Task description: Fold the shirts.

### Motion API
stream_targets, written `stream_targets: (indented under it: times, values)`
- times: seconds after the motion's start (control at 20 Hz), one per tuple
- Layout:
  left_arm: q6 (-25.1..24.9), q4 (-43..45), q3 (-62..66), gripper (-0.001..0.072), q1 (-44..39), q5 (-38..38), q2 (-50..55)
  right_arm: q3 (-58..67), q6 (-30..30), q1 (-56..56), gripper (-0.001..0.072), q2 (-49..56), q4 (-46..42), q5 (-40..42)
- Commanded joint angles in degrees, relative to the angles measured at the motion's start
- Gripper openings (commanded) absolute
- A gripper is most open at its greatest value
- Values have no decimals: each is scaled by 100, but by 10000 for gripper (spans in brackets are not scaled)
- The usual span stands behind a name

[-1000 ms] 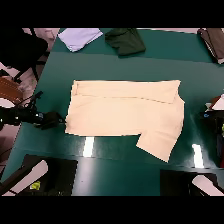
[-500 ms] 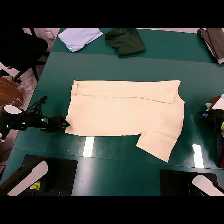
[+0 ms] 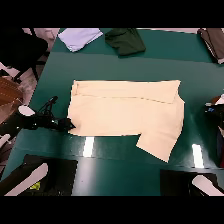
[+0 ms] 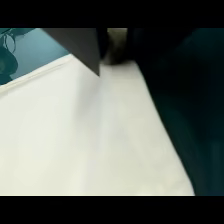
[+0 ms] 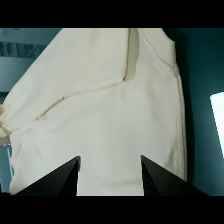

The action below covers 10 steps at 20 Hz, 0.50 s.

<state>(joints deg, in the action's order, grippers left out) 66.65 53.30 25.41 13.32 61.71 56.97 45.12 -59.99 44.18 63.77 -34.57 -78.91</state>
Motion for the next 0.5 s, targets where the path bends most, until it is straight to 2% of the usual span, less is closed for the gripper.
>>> stream_targets:
  times: [0.0,0.2,0.3,0.4,0.45]
  values:
    - [203,-212,173,31,-173,107,-22,-37,-201,-17,424,0,-463,-96]
    - [356,-212,866,31,-173,295,-111,-448,-640,-157,427,-236,-1541,37]
    - [354,-212,1093,30,-173,387,-111,-728,-769,-461,452,-400,-1967,144]
    - [352,-208,1126,30,-175,398,-109,-975,-772,-837,467,-380,-1989,354]
    - [350,-205,1126,30,-173,426,-109,-1025,-772,-1038,512,-247,-1930,505]
